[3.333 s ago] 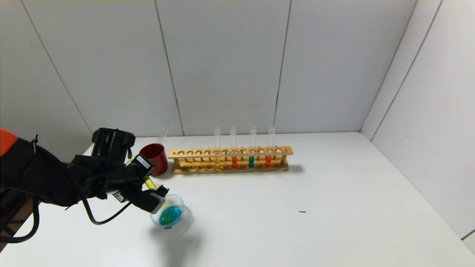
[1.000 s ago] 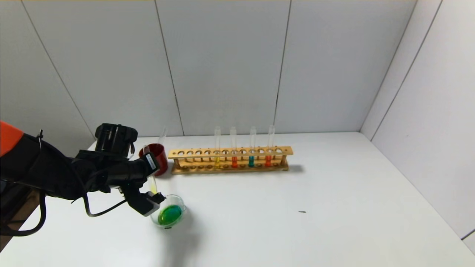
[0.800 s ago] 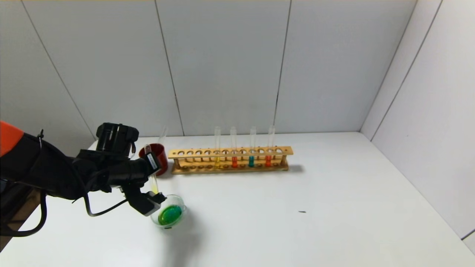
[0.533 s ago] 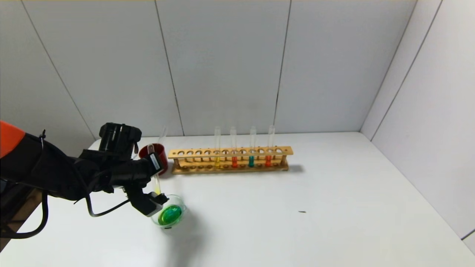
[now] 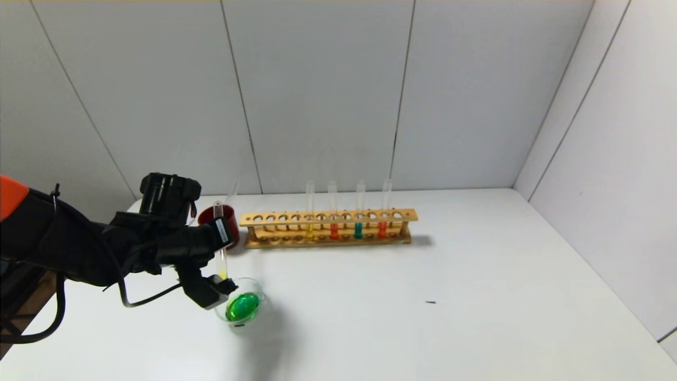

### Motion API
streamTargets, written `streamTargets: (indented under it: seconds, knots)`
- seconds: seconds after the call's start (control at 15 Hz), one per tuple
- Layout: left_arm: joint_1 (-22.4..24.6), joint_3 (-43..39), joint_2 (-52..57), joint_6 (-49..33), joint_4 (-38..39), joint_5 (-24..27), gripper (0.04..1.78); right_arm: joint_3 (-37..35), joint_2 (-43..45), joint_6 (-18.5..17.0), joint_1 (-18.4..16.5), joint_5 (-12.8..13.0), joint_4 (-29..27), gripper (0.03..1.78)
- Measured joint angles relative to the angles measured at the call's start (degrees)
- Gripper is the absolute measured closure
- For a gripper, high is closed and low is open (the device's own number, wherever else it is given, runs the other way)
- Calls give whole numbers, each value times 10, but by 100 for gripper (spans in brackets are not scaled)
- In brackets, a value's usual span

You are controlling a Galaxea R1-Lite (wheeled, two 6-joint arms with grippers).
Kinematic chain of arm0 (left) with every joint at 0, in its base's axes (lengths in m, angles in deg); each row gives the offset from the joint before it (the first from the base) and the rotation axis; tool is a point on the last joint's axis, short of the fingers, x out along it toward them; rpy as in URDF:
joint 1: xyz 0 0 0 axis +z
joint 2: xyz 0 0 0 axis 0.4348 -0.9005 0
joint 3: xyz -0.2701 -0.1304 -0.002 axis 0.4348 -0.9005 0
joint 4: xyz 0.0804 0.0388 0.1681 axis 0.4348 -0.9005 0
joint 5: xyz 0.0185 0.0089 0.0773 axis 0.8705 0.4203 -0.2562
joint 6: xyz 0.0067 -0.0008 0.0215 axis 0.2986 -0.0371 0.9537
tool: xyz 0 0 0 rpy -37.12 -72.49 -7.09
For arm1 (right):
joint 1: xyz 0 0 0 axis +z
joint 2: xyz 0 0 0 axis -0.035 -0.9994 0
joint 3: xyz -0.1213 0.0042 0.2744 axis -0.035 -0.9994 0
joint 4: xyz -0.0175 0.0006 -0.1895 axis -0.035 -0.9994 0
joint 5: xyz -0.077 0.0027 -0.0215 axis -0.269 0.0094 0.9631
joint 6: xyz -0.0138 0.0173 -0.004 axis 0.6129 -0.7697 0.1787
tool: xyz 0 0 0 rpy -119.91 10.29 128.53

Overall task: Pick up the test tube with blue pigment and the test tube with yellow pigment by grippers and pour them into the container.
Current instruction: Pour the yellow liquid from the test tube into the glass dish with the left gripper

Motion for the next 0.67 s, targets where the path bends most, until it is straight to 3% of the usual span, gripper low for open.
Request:
streamTargets:
  seconds: [0.67]
  knots:
    - [-3, -1, 5, 14, 0, -2, 150, 0, 0, 0, 0, 0, 0, 6]
